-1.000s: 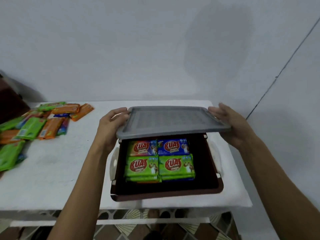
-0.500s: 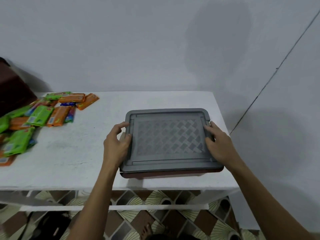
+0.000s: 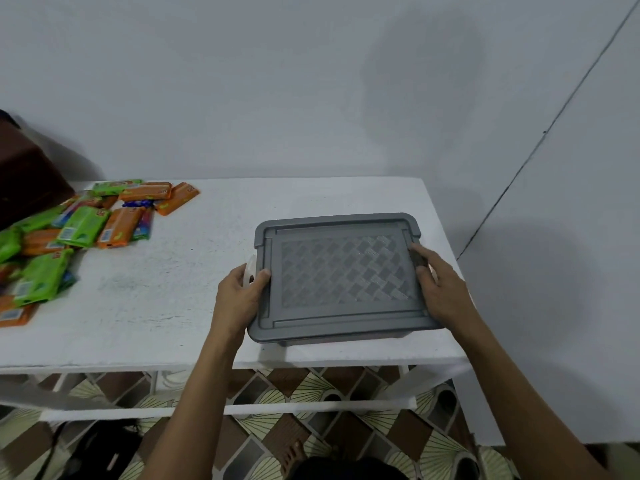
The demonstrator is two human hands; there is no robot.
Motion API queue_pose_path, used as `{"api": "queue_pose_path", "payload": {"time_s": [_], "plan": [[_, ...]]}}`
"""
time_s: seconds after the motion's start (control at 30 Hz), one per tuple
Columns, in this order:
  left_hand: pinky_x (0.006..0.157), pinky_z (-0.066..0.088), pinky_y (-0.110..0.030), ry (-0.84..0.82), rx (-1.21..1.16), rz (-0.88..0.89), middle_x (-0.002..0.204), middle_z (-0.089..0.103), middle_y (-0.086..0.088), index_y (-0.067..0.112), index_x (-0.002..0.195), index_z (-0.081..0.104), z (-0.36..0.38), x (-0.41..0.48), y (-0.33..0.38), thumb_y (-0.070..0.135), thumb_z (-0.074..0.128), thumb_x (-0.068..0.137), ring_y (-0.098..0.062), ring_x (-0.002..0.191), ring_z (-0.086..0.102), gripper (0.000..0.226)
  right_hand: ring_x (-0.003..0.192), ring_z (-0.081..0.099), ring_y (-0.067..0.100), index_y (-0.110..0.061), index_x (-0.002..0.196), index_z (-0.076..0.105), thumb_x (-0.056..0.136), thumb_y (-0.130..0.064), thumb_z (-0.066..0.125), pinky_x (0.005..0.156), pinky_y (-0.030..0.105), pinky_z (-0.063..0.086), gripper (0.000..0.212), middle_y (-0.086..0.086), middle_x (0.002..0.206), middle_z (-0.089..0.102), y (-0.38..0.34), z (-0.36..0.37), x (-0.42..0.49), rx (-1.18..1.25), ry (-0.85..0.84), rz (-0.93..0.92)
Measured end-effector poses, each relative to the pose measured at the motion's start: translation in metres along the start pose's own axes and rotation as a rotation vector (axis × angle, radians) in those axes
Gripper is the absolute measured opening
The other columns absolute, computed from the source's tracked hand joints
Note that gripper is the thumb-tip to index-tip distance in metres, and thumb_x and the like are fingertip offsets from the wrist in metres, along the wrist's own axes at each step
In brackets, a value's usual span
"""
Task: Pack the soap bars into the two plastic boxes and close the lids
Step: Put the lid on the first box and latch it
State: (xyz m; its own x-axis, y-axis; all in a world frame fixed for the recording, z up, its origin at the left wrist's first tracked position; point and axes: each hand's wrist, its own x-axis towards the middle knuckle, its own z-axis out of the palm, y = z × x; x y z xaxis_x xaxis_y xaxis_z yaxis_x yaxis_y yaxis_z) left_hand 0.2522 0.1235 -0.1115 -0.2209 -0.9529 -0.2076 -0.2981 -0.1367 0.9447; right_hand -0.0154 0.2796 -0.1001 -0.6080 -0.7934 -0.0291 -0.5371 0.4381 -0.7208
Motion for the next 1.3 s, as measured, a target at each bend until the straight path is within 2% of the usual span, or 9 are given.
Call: {"api": "queue_pose_path", "payload": {"time_s": [0.1,0.2,0.33,0.47,0.6,0.7,0.9,1.17,1.3], "plan": [[0.078,0.058,-0.040,0.050,0.022,0.027,0.112,0.065,-0.006,0.016,0.126,0.057,0.000,-0.003,-0.001,0.031,0.062,0.092,-0.019,0.093,0.065,0.038,0.134,0.040,0.023,-0.029,0.151,0.022,0.102,-0.030,0.042,0.112,0.043,0.035,0.053,0.000,0.155,0.032,-0.004,0.000,-0.002,0.184,0.022,0.137],[0.089,0.055,-0.049,0.110,0.135,0.095,0.119,0.065,-0.007,0.021,0.134,0.055,0.001,-0.004,0.000,0.033,0.063,0.091,-0.022,0.098,0.064,0.045,0.120,0.055,0.026,-0.024,0.148,0.033,0.098,-0.034,0.049,0.098,0.046,0.050,0.053,0.007,0.143,0.047,-0.001,0.000,-0.004,0.411,0.020,0.288],[0.092,0.053,-0.046,0.110,0.295,0.187,0.129,0.062,-0.010,0.025,0.140,0.049,0.001,-0.008,0.002,0.035,0.058,0.094,-0.027,0.103,0.063,0.048,0.106,0.062,0.027,-0.026,0.141,0.044,0.095,-0.028,0.058,0.089,0.050,0.056,0.048,0.007,0.128,0.057,-0.002,-0.001,-0.008,0.539,0.068,0.279],[0.095,0.051,-0.049,0.040,0.351,0.167,0.141,0.052,-0.013,0.031,0.145,0.042,0.000,-0.012,0.003,0.056,0.058,0.086,-0.032,0.116,0.058,0.065,0.110,0.060,0.025,-0.025,0.142,0.044,0.098,-0.022,0.053,0.092,0.045,0.056,0.045,0.005,0.133,0.055,-0.006,-0.002,-0.011,0.404,0.082,0.135],[0.098,0.047,-0.045,0.012,0.412,0.187,0.144,0.049,-0.012,0.032,0.148,0.036,0.001,-0.015,0.005,0.058,0.059,0.083,-0.031,0.124,0.052,0.074,0.129,0.048,0.020,-0.025,0.146,0.039,0.099,-0.023,0.052,0.104,0.037,0.043,0.049,0.000,0.147,0.045,-0.006,-0.002,-0.012,0.240,0.019,0.018],[0.101,0.046,-0.046,0.019,0.461,0.208,0.145,0.048,-0.011,0.028,0.149,0.035,0.003,-0.014,0.005,0.058,0.059,0.083,-0.031,0.127,0.051,0.076,0.113,0.052,0.011,-0.025,0.148,0.036,0.099,-0.023,0.051,0.095,0.020,0.040,0.051,-0.001,0.145,0.047,-0.006,-0.001,-0.010,0.129,0.012,-0.016],[0.102,0.045,-0.046,0.043,0.379,0.223,0.144,0.050,-0.009,0.026,0.145,0.042,0.005,-0.005,0.005,0.053,0.064,0.083,-0.030,0.126,0.051,0.071,0.131,0.048,0.023,-0.023,0.148,0.036,0.097,-0.026,0.055,0.109,0.036,0.037,0.055,0.000,0.147,0.047,-0.008,0.001,-0.006,0.079,0.059,-0.029],[0.103,0.045,-0.043,0.035,0.431,0.253,0.144,0.051,-0.007,0.023,0.146,0.042,0.026,0.045,0.023,0.050,0.064,0.086,-0.029,0.125,0.053,0.069,0.125,0.054,0.024,-0.018,0.146,0.042,0.096,-0.024,0.056,0.105,0.031,0.040,0.052,0.003,0.142,0.053,-0.017,-0.004,0.035,0.018,0.141,-0.046],[0.101,0.048,-0.043,0.013,0.475,0.264,0.141,0.054,-0.008,0.021,0.147,0.039,0.042,0.082,0.037,0.050,0.062,0.087,-0.030,0.119,0.057,0.071,0.111,0.060,0.023,-0.015,0.146,0.042,0.097,-0.025,0.054,0.096,0.024,0.042,0.052,0.004,0.140,0.055,-0.016,-0.007,0.073,-0.026,0.151,-0.060]]}}
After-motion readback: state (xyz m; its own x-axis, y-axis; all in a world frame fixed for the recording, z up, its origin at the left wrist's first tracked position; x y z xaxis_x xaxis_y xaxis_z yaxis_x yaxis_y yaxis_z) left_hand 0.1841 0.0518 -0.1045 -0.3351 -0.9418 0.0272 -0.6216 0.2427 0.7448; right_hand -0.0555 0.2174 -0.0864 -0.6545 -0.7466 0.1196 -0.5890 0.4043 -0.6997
